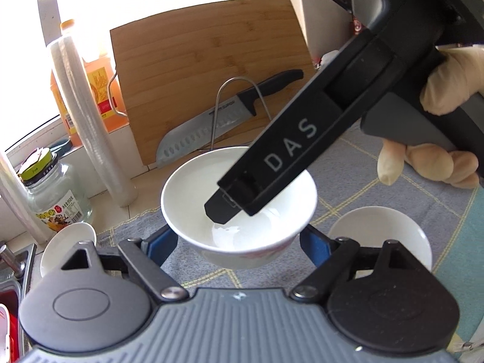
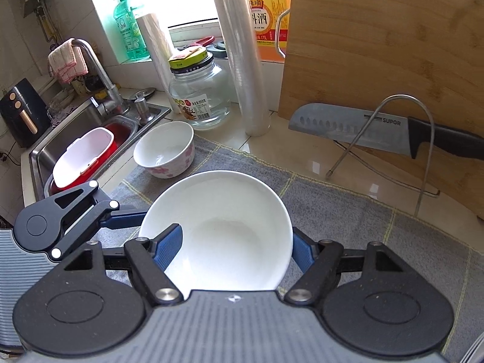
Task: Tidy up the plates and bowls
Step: 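Carry the held bowl with the right tool toward the placed bowl, then lower the held bowl into the placed bowl and open the right tool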
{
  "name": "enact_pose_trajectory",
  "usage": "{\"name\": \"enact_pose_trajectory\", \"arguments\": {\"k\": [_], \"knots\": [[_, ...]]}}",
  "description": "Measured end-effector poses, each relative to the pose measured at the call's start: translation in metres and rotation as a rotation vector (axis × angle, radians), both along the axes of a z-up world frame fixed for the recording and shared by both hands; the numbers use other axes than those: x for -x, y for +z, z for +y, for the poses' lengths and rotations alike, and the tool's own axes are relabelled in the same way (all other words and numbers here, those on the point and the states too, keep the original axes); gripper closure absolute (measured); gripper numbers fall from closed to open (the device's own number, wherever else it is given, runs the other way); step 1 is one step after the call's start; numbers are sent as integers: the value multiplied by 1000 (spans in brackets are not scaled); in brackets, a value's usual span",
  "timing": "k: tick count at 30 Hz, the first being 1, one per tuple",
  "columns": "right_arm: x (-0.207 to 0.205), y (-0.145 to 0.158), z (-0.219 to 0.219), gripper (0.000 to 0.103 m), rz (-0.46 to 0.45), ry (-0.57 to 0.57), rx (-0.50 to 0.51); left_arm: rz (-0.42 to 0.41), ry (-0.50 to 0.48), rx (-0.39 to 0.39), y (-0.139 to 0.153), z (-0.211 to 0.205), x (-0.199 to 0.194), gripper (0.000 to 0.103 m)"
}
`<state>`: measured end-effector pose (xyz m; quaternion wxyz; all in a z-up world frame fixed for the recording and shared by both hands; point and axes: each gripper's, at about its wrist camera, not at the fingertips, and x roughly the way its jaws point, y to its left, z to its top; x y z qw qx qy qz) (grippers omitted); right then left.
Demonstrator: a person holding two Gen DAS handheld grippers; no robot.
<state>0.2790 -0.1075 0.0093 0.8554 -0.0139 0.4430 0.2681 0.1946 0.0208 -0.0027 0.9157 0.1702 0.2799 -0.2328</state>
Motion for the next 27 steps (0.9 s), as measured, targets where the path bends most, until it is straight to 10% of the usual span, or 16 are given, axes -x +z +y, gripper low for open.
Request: {"name": "enact_pose_trajectory", "arguments": {"k": [27], "knots": [[78,12,-50,23,1,-104,21,44,-100,39,-1,-45,61,16]]}}
